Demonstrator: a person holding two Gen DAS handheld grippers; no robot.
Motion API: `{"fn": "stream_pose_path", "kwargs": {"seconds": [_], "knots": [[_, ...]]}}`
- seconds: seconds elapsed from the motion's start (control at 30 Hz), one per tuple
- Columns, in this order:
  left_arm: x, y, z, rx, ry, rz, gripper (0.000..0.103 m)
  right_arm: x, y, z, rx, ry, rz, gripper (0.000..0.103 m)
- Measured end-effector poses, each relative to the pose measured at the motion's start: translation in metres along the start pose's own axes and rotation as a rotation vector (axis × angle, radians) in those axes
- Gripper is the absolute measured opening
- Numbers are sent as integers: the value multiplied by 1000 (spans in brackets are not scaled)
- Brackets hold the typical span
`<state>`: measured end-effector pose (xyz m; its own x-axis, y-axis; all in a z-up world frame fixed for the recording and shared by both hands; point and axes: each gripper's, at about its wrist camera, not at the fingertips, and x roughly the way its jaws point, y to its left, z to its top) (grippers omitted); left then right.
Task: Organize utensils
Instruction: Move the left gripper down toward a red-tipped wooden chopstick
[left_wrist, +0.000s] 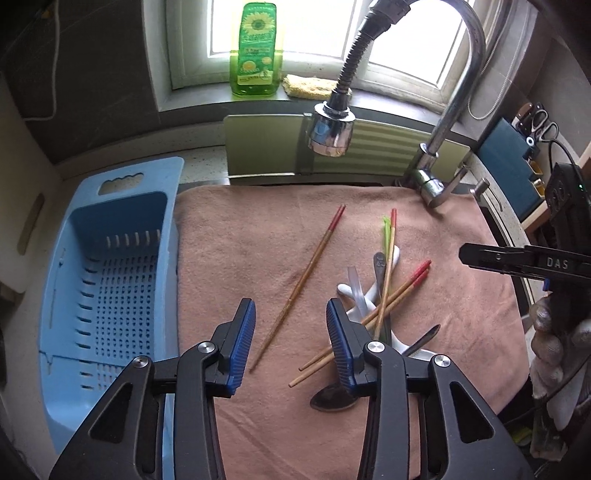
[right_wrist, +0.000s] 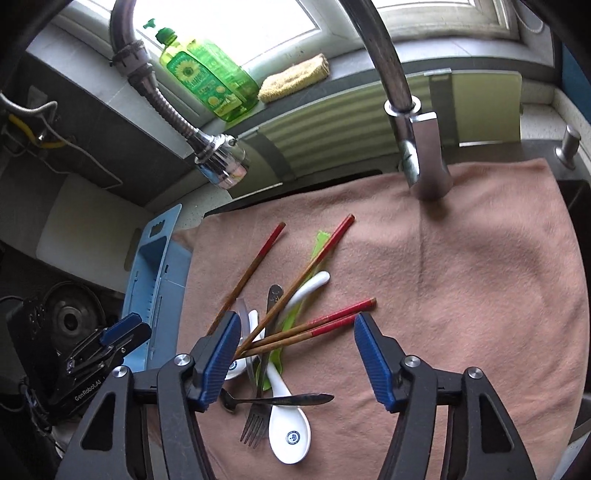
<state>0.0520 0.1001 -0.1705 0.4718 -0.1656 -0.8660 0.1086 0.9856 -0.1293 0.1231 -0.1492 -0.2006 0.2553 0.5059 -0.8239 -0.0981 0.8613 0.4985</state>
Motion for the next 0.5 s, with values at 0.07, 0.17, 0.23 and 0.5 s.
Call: {"fn": "stream_pose_path", "kwargs": {"seconds": [0.07,0.17,0.23,0.5], "knots": [[6,0,-2,14,19,6,32,7,-5,-4,23,18,-6,52],[15,9,2,-14,43,13,29,17,-11,-7,54,37,-14,44],[20,13,7,-21,45,7,29,23,-15,-6,82,51,1,44],[47,10,22,45,95,7,21,42,-16,17,146,64,19,34]]}}
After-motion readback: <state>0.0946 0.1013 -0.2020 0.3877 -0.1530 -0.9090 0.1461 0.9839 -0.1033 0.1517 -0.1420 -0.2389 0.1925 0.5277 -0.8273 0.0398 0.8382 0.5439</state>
